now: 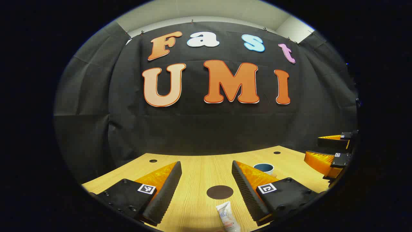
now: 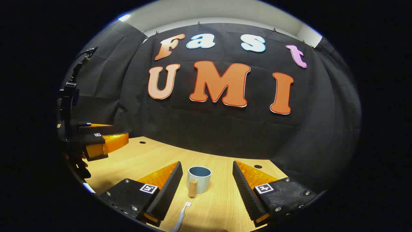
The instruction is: Put the toothbrush and toothpaste on the desktop into the cup, then pick up the cup and place it on the coaster on the desktop.
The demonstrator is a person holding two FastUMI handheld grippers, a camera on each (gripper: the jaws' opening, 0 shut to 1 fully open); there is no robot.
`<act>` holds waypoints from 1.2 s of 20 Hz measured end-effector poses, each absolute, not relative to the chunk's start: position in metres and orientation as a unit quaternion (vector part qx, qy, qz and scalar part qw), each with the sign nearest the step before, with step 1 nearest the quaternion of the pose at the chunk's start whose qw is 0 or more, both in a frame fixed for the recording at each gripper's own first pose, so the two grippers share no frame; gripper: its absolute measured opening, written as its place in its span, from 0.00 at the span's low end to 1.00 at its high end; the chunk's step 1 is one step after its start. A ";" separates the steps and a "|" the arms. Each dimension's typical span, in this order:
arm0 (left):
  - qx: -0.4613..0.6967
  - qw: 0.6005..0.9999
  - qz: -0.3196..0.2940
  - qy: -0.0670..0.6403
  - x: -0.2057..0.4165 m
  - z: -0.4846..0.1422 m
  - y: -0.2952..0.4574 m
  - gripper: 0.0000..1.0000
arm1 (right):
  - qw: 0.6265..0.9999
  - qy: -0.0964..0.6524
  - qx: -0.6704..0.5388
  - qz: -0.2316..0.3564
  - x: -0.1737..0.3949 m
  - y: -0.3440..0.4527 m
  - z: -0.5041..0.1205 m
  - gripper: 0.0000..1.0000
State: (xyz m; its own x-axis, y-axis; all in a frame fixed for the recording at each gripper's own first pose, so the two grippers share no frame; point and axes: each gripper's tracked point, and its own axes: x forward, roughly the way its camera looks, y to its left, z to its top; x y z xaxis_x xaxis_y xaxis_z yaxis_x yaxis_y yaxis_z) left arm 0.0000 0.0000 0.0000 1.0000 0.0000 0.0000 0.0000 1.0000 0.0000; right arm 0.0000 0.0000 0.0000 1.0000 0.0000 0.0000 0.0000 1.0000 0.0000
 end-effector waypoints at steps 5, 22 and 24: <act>0.001 1.000 -0.004 0.001 -0.001 0.000 -0.001 0.99 | 1.000 0.006 -0.003 0.007 0.000 0.007 -0.003 0.94; -0.002 0.999 -0.012 0.035 0.002 -0.015 -0.006 0.99 | 1.000 0.025 -0.010 0.017 -0.001 0.014 -0.016 0.94; -0.005 0.998 -0.016 0.056 0.002 -0.026 -0.008 0.99 | 0.999 0.035 -0.011 0.020 -0.002 0.016 -0.022 0.94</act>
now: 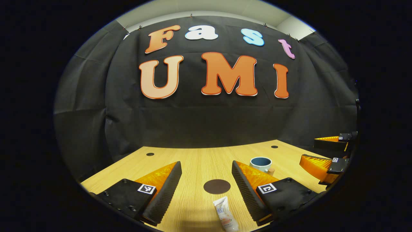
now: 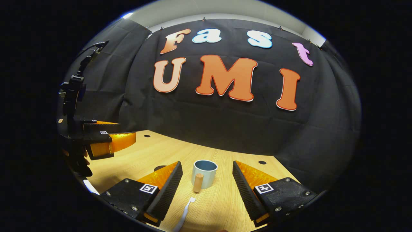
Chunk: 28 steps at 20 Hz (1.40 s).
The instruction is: Put the toothbrush and toothpaste on the desktop into the cup, then pick up the cup and place it on the coaster on the desktop.
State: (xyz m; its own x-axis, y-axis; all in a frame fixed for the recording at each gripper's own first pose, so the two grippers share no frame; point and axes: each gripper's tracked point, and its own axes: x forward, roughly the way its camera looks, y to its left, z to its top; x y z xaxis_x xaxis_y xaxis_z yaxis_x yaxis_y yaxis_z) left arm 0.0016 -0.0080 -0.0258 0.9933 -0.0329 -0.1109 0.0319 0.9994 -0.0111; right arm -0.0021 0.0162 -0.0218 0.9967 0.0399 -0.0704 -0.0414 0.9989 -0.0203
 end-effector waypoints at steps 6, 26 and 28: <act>-0.001 0.994 -0.021 0.104 0.006 -0.057 -0.008 0.99 | 0.996 0.079 -0.020 0.024 -0.004 0.014 -0.049 0.94; -0.044 0.944 -0.071 0.318 -0.001 -0.183 -0.040 0.94 | 0.967 0.247 -0.007 0.068 -0.016 0.041 -0.136 0.95; -0.047 0.938 -0.075 0.334 -0.005 -0.190 -0.040 0.96 | 0.963 0.259 -0.006 0.072 -0.016 0.044 -0.140 0.95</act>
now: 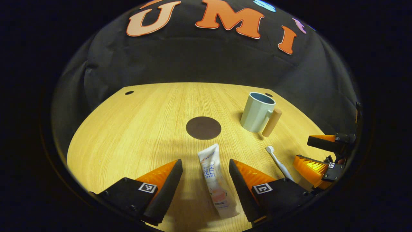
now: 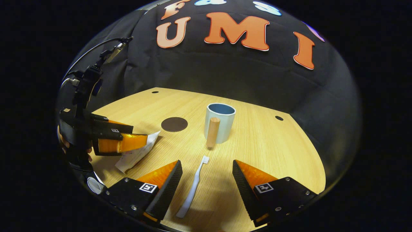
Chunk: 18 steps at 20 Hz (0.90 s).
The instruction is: Put the toothbrush and toothpaste on the desktop into the cup, then pick up the cup and place it on the coaster on the desktop.
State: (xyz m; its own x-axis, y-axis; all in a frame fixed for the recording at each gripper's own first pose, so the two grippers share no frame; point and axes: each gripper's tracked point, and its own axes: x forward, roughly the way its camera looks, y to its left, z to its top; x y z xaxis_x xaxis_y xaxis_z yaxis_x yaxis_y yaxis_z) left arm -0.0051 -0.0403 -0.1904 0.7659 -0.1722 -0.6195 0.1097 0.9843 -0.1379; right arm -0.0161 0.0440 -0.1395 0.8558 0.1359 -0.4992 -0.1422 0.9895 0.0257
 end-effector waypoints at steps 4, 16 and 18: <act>-0.053 0.929 -0.073 0.358 -0.011 -0.196 -0.036 0.91 | 0.956 0.283 -0.001 0.079 -0.024 0.047 -0.152 0.95; -0.032 0.911 -0.064 0.406 -0.016 -0.215 -0.046 0.57 | 0.939 0.330 -0.004 0.094 -0.032 0.056 -0.169 0.88; -0.032 0.909 -0.065 0.411 -0.018 -0.214 -0.047 0.56 | 0.938 0.333 -0.001 0.093 -0.030 0.058 -0.171 0.88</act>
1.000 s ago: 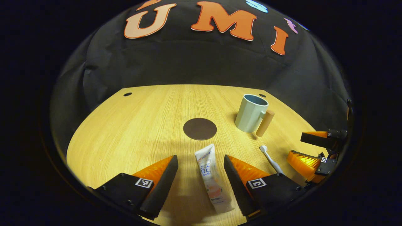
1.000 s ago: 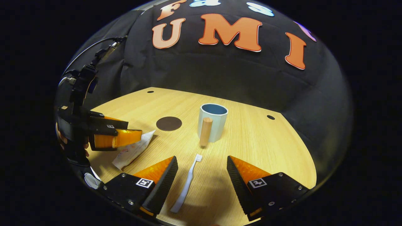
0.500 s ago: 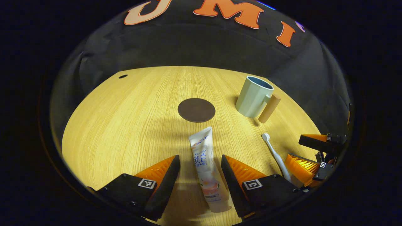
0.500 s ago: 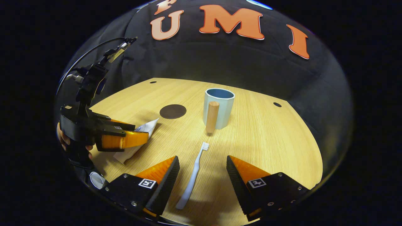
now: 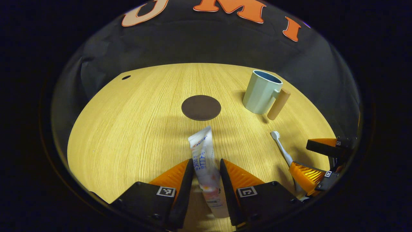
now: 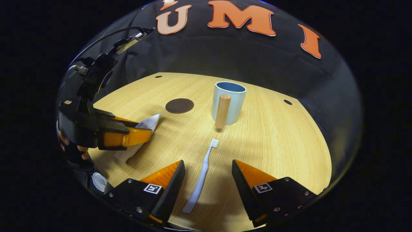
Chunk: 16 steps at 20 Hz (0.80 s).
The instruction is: Put the toothbrush and toothpaste on the desktop into the cup, then pick up the cup and place it on the coaster on the desktop.
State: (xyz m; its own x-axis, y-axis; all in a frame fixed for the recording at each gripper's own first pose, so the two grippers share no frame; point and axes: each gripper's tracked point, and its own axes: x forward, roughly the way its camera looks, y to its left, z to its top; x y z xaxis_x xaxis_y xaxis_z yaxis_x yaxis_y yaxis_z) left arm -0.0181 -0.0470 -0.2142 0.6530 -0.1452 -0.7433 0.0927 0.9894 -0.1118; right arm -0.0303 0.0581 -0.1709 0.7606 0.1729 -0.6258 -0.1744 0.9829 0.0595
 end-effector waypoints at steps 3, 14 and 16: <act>-0.049 0.906 -0.071 0.414 -0.018 -0.215 -0.056 0.46 | 0.934 0.345 0.008 0.092 -0.031 0.061 -0.174 0.81; -0.063 0.910 -0.070 0.404 -0.017 -0.212 -0.051 0.14 | 0.920 0.382 0.010 0.087 -0.035 0.065 -0.189 0.48; -0.061 0.911 -0.069 0.403 -0.017 -0.212 -0.050 0.14 | 0.917 0.391 0.002 0.078 -0.034 0.062 -0.196 0.41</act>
